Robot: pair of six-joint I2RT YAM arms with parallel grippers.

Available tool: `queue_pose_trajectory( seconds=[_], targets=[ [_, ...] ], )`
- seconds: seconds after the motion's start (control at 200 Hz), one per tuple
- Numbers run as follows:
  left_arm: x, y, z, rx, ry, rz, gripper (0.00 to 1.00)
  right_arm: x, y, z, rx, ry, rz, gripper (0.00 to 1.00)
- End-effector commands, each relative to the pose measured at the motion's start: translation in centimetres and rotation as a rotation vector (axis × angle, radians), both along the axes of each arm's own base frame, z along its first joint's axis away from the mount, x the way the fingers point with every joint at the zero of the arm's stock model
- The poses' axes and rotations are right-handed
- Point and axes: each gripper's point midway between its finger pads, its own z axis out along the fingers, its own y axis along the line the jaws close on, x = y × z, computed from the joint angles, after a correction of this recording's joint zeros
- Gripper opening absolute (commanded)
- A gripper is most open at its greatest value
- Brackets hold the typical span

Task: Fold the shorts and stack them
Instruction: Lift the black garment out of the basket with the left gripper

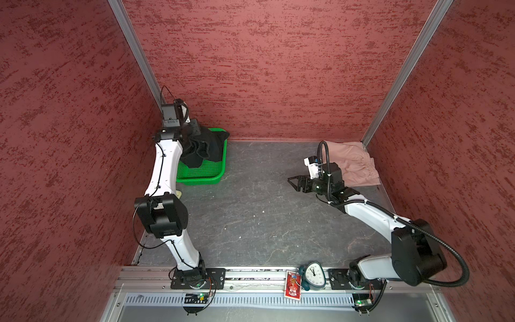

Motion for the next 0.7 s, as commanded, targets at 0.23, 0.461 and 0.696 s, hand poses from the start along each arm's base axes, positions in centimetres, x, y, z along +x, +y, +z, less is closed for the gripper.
queue_pose_trajectory(
  seconds=[0.23, 0.461, 0.696],
  targets=[
    [-7.2, -12.6, 19.6, -0.024, -0.463, -0.462, 0.00, 1.1, 1.7, 2.4, 0.075, -0.088, 0.037, 0.82],
    [-13.5, -21.3, 23.6, -0.065, -0.561, -0.710, 0.00, 1.5, 0.7, 2.6, 0.039, -0.112, -0.023, 0.82],
    [-12.6, -24.3, 15.4, -0.083, -0.288, -0.591, 0.00, 1.9, -2.9, 2.6, -0.121, -0.127, -0.181, 0.82]
  ],
)
